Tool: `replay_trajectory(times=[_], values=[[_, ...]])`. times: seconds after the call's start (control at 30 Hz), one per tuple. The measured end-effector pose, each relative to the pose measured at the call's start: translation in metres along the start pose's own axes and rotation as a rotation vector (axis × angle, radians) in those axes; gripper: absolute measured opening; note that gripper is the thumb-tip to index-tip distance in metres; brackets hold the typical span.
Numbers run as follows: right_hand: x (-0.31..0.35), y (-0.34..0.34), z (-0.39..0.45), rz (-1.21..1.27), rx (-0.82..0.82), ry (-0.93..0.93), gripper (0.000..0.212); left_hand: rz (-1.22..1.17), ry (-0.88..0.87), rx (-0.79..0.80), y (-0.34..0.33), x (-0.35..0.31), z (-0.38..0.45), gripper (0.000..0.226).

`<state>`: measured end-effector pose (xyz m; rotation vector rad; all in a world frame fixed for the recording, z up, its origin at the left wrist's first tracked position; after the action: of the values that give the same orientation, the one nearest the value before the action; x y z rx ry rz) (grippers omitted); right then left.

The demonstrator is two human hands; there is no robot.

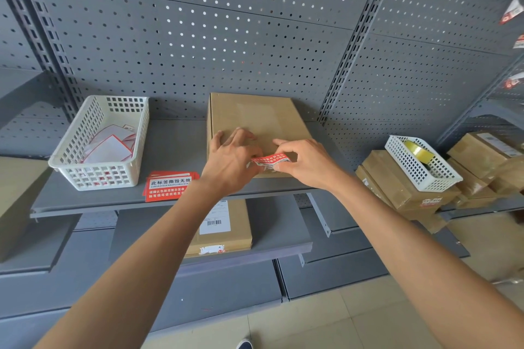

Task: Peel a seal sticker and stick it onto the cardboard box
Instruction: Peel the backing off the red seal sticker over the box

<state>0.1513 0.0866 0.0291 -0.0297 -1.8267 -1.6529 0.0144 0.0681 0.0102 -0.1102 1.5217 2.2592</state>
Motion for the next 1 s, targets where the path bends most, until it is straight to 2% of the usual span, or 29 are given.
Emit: replay_trajectory(times=[0.53,0.67,0.87,1.0], values=[[0.001,0.005,0.004,-0.05,0.025,0.008,0.009,-0.061,0.019,0.029,0.003,0.001,0.001,0.017],[0.002,0.005,0.003,-0.003,0.017,0.014,0.006,-0.16,0.04,0.023,0.005,0.003,0.0,0.022],[0.002,0.008,0.006,0.03,-0.003,0.015,0.004,-0.375,0.036,-0.086,0.022,0.004,0.001,0.041],[0.009,0.016,0.007,0.055,-0.005,0.072,0.008,-0.282,-0.077,-0.179,0.037,-0.017,0.0,0.023]])
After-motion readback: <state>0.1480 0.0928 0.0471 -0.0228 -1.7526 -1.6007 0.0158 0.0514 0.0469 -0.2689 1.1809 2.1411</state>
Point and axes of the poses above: each hand's wrist, its own z-axis towards the middle knuckle, its own y-axis out of the back of the hand, x = y × z, the point moved 10 cm from there along z, towards the middle knuckle
